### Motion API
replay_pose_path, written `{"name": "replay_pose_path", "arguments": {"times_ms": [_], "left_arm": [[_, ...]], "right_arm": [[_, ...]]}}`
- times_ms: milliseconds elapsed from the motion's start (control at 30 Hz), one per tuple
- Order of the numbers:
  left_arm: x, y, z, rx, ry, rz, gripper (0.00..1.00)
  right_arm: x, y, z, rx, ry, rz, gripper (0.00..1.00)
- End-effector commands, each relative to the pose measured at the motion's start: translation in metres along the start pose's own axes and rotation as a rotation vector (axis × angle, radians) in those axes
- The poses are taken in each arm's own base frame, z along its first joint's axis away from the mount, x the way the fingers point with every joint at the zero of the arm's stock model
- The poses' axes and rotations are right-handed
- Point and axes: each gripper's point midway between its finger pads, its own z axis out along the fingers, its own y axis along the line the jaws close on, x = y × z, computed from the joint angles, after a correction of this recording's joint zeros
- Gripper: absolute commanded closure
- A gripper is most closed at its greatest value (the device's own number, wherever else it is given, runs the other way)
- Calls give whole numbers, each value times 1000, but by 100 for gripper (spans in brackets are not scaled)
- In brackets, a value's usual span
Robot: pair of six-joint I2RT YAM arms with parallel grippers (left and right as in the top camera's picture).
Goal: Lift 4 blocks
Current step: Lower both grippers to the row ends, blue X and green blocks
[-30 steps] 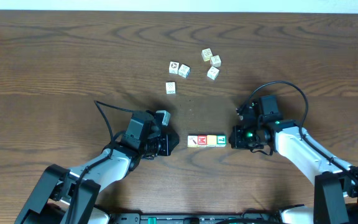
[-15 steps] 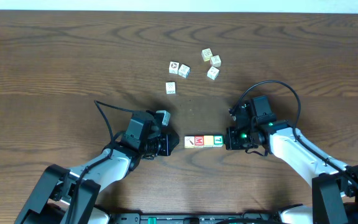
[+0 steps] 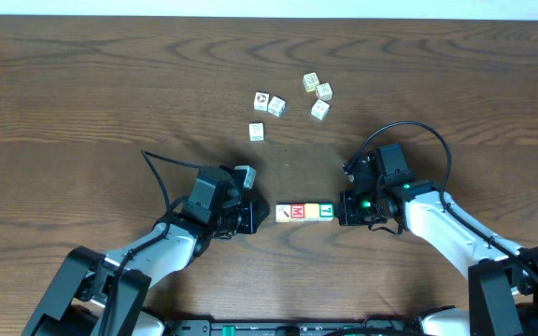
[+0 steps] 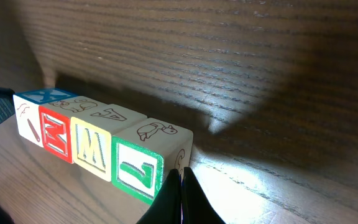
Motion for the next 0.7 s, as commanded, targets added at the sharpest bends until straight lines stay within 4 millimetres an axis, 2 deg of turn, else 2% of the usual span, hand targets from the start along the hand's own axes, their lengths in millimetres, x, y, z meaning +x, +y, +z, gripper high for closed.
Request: {"name": "replay_pose_path", "arguments": {"times_ms": [0,200,667], "left_arm": [[0,-2,1,7,4,5,93],[1,-1,1,5,7,2,93],[3,1,3,0,17,-42,93]], "right_arm": [[4,3,2,-20,18,-1,99],[6,-4,2,24,20,24,99],[4,-8,2,47,12,36,99]]}}
